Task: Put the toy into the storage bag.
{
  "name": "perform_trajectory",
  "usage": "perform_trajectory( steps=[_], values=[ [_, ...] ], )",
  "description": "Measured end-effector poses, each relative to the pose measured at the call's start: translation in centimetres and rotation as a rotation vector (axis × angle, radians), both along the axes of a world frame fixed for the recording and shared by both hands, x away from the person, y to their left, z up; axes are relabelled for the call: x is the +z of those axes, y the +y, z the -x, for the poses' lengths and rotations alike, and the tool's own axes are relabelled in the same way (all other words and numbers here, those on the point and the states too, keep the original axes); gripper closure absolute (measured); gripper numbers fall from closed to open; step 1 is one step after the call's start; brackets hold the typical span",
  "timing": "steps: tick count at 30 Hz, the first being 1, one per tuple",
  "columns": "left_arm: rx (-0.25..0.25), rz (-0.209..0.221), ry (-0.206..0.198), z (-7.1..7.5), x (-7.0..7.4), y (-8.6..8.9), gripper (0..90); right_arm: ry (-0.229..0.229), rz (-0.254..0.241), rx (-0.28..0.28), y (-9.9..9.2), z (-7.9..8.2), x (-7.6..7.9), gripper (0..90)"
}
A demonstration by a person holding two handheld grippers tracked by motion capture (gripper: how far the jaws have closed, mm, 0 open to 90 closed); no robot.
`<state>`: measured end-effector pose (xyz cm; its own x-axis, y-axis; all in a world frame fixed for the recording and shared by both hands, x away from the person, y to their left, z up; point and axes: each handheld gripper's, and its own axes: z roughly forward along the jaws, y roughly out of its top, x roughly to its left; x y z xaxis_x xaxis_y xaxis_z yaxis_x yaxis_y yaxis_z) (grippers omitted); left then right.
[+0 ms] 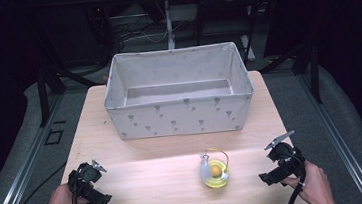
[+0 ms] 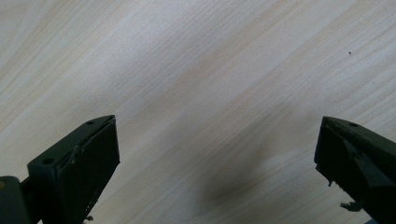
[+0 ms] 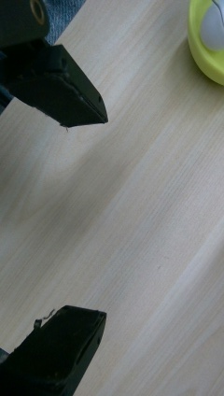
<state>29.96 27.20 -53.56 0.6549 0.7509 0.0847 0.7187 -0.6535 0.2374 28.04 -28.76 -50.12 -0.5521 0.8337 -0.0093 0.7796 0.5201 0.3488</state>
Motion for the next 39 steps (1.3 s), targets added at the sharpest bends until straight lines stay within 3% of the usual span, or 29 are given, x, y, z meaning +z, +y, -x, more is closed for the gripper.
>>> perform_trajectory(
  steps=[5, 17, 26, 34, 39],
  values=[
    [0.005, 0.002, -0.005, 0.1, 0.0, 0.0, 0.2, 0.010, 0.008, 0.018, 0.2, 0.0, 0.0, 6.5],
    [-0.002, -0.003, -0.006, 0.2, 0.1, 0.0, 0.2, -0.014, 0.007, 0.075, 1.5, 0.2, 0.6, 8.3],
    [0.001, -0.002, 0.000, 0.2, 0.0, 0.0, 0.2, -0.016, -0.041, 0.132, 3.3, 0.4, 1.2, 8.0],
    [0.001, -0.003, 0.000, 0.2, 0.0, 0.0, 0.2, -0.015, -0.030, 0.191, 5.1, 0.3, 1.4, 9.7],
    [0.000, -0.007, 0.002, 0.2, 0.0, -0.1, 0.2, -0.024, -0.050, 0.221, 6.3, 0.1, 1.7, 9.9]
  ],
)
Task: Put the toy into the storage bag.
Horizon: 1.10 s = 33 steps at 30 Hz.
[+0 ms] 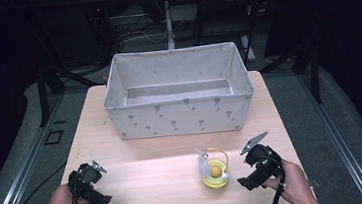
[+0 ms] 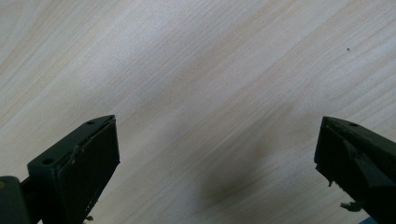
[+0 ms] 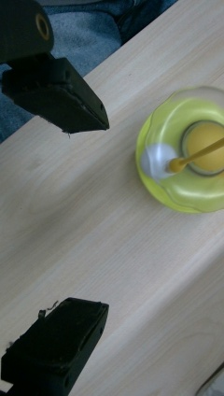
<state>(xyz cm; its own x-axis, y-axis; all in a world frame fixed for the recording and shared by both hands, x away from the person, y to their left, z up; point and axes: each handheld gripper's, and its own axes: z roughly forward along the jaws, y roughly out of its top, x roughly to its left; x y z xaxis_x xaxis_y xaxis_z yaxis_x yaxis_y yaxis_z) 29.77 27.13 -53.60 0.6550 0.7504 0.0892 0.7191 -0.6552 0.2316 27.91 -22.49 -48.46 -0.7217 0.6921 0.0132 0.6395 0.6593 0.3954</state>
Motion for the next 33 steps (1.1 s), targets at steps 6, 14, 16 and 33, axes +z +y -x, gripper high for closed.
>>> perform_trajectory(
  steps=[6, 14, 16, 33],
  values=[
    [-0.003, -0.001, 0.002, 0.0, 0.0, 0.1, 0.2, -0.011, 0.018, 0.042, 1.1, -0.4, 0.5, 10.3],
    [-0.003, -0.001, 0.003, 0.0, 0.0, 0.0, 0.2, -0.023, -0.035, 0.052, 2.0, -0.8, 1.2, 10.3],
    [0.000, 0.000, 0.005, 0.0, 0.0, 0.1, 0.2, -0.025, -0.037, 0.052, 2.1, -0.8, 1.4, 10.3],
    [-0.002, -0.002, 0.006, 0.0, -0.1, 0.1, 0.3, -0.055, -0.068, 0.106, 3.7, -1.4, 3.2, 34.1]
  ],
)
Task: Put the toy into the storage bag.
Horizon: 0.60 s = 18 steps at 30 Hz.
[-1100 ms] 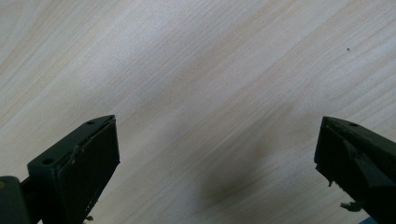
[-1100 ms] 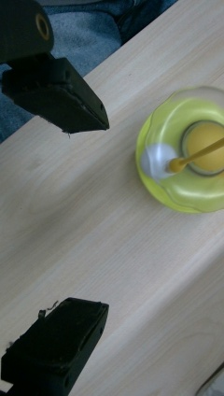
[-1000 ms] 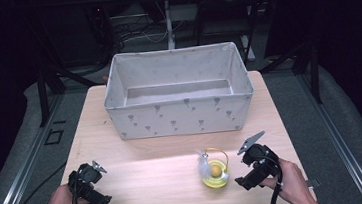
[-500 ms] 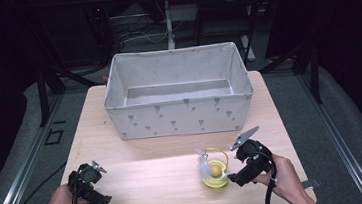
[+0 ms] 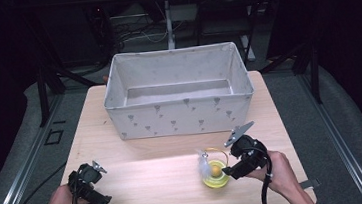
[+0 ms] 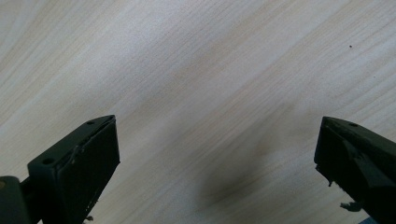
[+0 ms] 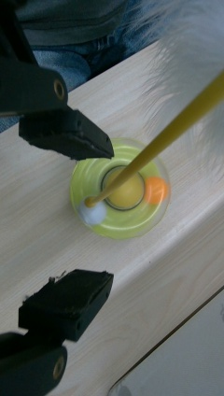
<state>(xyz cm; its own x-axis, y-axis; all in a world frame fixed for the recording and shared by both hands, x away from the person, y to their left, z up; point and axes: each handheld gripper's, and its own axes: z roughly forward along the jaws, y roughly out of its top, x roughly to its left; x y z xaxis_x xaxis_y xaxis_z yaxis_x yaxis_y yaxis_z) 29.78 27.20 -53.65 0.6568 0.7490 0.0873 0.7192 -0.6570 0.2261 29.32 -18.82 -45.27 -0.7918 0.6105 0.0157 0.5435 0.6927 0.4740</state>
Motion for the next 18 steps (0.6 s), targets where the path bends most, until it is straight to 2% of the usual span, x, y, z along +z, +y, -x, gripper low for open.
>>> perform_trajectory(
  steps=[2, 3, 7, 10, 18],
  values=[
    [0.004, 0.003, 0.001, 0.0, 0.0, 0.0, 0.3, 0.001, 0.010, 0.014, 0.2, -0.1, 0.2, 37.4],
    [0.004, 0.002, 0.000, 0.0, 0.0, 0.0, 0.3, -0.001, 0.015, 0.025, 0.3, -0.1, 0.5, 42.3],
    [0.004, 0.003, 0.000, 0.0, 0.0, 0.0, 0.3, -0.005, 0.015, 0.036, 0.5, 0.0, 0.7, 48.3],
    [0.005, 0.001, 0.000, 0.0, 0.0, 0.0, 0.3, 0.002, 0.037, 0.055, 0.6, 0.1, 0.9, 53.3],
    [0.001, -0.003, -0.004, 0.0, 0.0, 0.1, 0.3, -0.024, 0.057, 0.059, 1.3, 0.0, 2.1, 65.4]
  ],
)
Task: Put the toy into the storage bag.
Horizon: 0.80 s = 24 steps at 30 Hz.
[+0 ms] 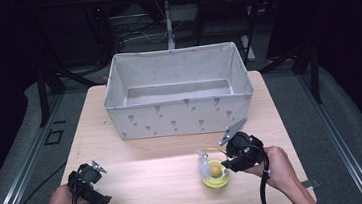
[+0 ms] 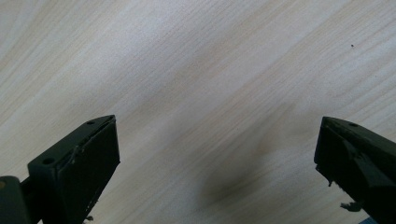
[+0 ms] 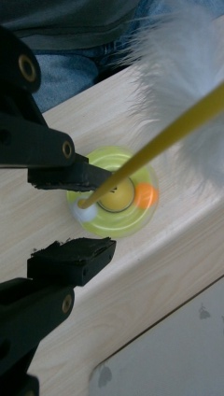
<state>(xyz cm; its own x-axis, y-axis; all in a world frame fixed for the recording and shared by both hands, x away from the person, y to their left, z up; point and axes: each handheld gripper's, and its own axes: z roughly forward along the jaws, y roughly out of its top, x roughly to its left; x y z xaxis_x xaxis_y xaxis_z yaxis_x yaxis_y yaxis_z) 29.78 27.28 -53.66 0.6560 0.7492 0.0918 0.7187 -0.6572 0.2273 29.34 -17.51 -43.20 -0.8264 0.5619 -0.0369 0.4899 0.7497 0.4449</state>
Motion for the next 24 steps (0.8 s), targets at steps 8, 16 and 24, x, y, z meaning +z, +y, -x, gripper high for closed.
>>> perform_trajectory(
  steps=[8, 16, 24],
  values=[
    [0.003, 0.003, 0.002, 0.0, -0.1, 0.0, 0.3, -0.007, 0.026, 0.022, 0.6, -0.1, 0.9, 80.9],
    [0.004, -0.003, 0.004, 0.0, -0.1, 0.0, 0.4, 0.001, 0.055, 0.054, 1.1, -0.2, 1.2, 87.7],
    [0.006, -0.002, 0.005, 0.0, -0.1, 0.1, 0.4, 0.033, 0.087, 0.073, 1.8, -0.9, 1.4, 87.9]
  ],
)
